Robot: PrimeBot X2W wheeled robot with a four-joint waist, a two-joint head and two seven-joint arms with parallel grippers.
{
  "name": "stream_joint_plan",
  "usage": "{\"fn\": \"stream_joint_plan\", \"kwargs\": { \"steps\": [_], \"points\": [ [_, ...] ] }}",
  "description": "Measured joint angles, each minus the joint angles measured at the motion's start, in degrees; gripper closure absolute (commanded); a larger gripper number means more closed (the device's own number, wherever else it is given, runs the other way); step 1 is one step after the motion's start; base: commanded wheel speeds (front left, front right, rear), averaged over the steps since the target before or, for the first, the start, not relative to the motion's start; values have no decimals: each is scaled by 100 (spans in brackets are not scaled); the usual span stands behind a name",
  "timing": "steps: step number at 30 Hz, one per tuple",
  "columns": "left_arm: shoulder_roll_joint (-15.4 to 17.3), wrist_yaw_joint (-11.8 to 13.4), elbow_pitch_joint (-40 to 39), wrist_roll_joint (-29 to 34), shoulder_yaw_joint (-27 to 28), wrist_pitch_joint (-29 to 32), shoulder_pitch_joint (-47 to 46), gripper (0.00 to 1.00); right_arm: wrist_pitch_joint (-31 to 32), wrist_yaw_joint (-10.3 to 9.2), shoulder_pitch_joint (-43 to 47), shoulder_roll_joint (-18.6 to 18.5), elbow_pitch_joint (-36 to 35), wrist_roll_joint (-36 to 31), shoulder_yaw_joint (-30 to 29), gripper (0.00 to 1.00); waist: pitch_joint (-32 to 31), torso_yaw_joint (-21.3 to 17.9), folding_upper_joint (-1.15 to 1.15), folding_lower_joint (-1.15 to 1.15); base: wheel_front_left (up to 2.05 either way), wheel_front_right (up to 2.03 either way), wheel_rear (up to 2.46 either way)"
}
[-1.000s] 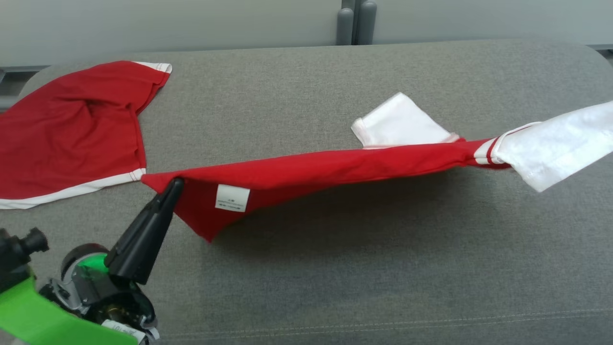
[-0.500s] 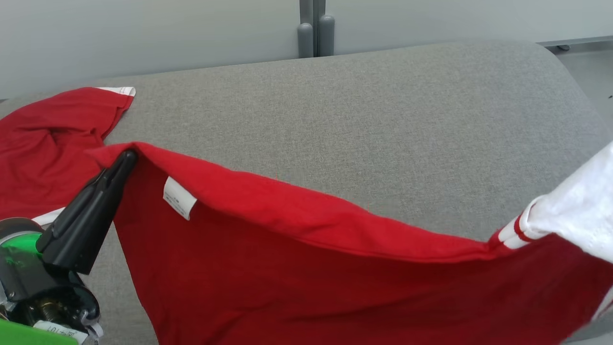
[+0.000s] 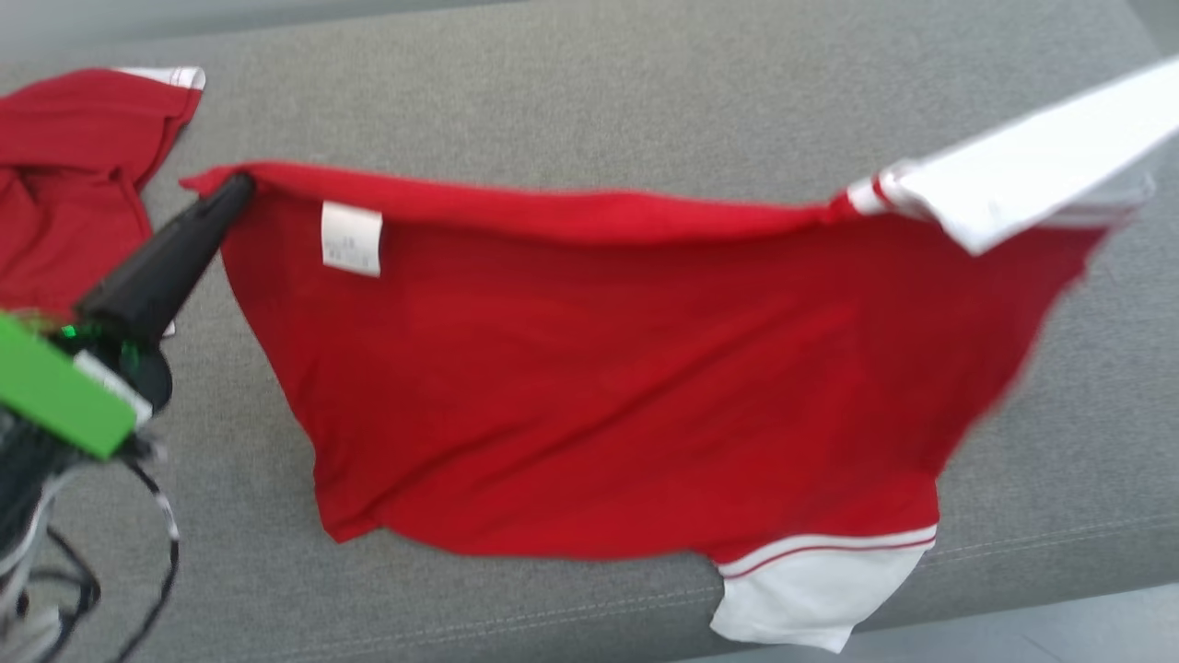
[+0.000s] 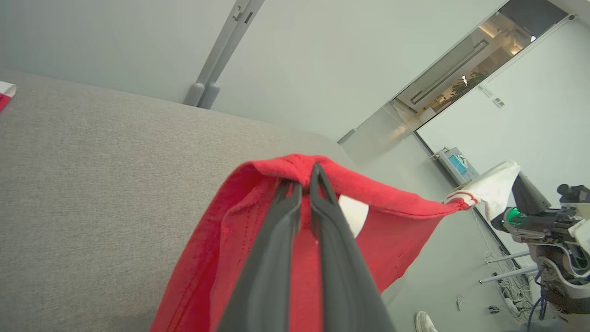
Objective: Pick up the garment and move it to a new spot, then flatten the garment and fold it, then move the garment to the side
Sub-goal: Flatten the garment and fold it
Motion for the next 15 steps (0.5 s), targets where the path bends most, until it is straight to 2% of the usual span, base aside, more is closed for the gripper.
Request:
{"fn": "stream_joint_plan", "kwargs": {
  "steps": [2, 4, 8, 11, 12, 15],
  "points": [
    [-23, 57, 566, 137, -242, 164, -516, 100, 135, -331, -622, 80, 302, 2, 344, 100, 152, 46, 0, 0, 0, 0, 0],
    [-170, 77, 1059, 450, -426, 167, -1133, 100, 164, -420, -1430, 279, 608, -75, 556, 100, 300, 106, 0, 0, 0, 0, 0],
    [-905, 93, 1695, 1323, -461, -347, -2736, 100, -113, -389, -3446, 776, 1136, -602, 527, 100, 597, 263, 0, 0, 0, 0, 0],
    [-1592, 91, 1830, 1702, -437, -875, -3877, 100, -433, -285, -4588, 946, 2040, -1229, 209, 100, 816, 408, 0, 0, 0, 0, 0],
    [-1871, 88, 1885, 1970, -438, -1171, -4428, 100, -601, -285, -5205, 1215, 2465, -1337, 127, 100, 968, 504, 0, 0, 0, 0, 0],
    [-1958, -53, 2090, 2298, -407, -1574, -4783, 100, -582, -282, -5904, 1600, 2924, -1704, 647, 100, 1216, 616, 0, 1, 0, 0, 0]
  ]
}}
